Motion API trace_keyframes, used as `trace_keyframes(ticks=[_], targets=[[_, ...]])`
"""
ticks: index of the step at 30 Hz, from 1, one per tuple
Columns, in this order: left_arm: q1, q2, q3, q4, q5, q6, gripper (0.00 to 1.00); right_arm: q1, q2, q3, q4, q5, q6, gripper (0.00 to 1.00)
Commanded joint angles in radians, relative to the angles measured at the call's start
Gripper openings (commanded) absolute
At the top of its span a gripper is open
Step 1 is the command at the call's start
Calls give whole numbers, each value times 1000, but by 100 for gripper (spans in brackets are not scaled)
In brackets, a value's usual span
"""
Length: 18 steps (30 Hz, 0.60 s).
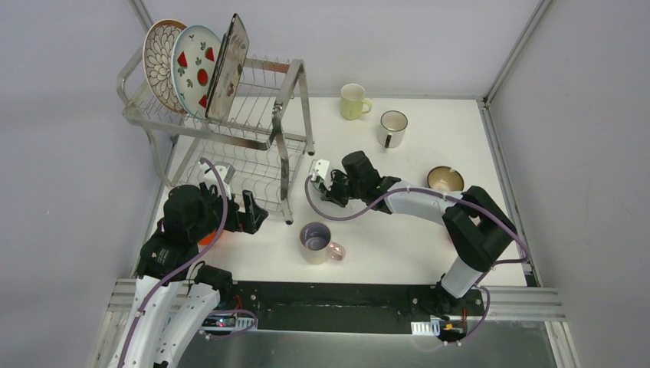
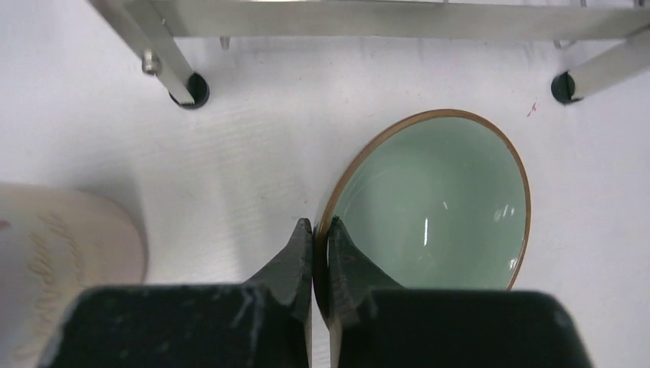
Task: Load the mixed dishes into the dish rack
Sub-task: Pick up the bowl from the center of the board.
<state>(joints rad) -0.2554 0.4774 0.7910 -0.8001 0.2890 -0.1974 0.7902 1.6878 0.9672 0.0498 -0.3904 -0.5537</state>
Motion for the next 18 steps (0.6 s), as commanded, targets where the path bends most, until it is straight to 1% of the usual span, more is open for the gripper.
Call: trace_keyframes(ticks=[1,7,10,13,15,18], targets=[[-1,-2,0,33,-13,12,99,1,-94,9,132,33,319,0],[-1,0,2,33,-13,13,99,-27,-141,-47,320,24,652,0],[-1,1,3,30,-18,11,99,-39,-141,-27,333,56,781,0],[-1,2,5,26,-30,7,98,-44,-134,-5,339,82,854,0],[-1,1,7,23,-47,0,98,-45,-131,-4,376,89,898,0],[-1,7,9,13,-109,-28,98,-45,-134,-1,429,111,970,0]])
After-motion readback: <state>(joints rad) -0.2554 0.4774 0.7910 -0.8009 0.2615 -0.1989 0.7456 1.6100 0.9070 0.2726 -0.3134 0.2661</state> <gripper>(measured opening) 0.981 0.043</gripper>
